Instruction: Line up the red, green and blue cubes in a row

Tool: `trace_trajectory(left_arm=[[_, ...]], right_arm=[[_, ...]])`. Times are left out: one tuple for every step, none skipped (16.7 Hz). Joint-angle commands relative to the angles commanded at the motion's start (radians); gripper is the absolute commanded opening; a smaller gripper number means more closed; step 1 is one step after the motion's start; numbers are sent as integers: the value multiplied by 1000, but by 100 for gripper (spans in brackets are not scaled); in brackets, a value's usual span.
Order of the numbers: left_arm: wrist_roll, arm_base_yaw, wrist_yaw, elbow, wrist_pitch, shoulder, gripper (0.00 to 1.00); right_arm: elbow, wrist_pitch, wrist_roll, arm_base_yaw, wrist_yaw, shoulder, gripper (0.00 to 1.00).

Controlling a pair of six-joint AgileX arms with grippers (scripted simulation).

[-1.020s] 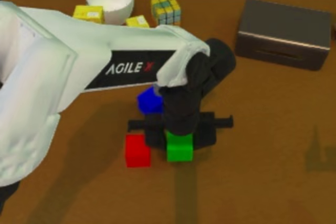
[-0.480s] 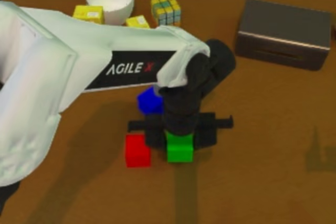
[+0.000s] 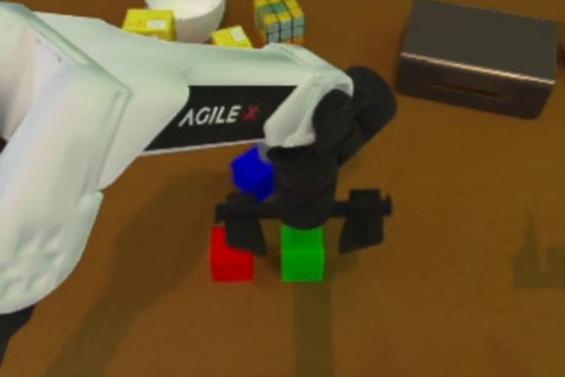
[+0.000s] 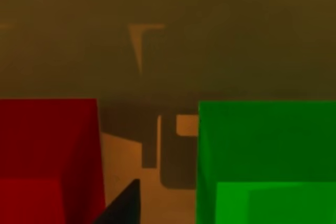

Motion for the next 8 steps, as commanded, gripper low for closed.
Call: trace_trajectory(left_arm=[[0, 0, 0, 0, 0, 0, 100], [0, 0, 0, 0, 0, 0, 100], [0, 0, 0, 0, 0, 0, 100], [0, 0, 0, 0, 0, 0, 100], [0, 0, 0, 0, 0, 0, 100], [0, 1, 0, 0, 0, -1, 100], [-1, 1, 0, 4, -3, -1, 100], [-2, 1, 1, 17, -17, -5, 100]], right_arm=[[0, 0, 0, 0, 0, 0, 100], [0, 0, 0, 0, 0, 0, 100], [0, 0, 0, 0, 0, 0, 100], [0, 0, 0, 0, 0, 0, 100], [0, 0, 0, 0, 0, 0, 100], [0, 0, 0, 0, 0, 0, 100], [0, 0, 0, 0, 0, 0, 100], [0, 0, 0, 0, 0, 0, 100]])
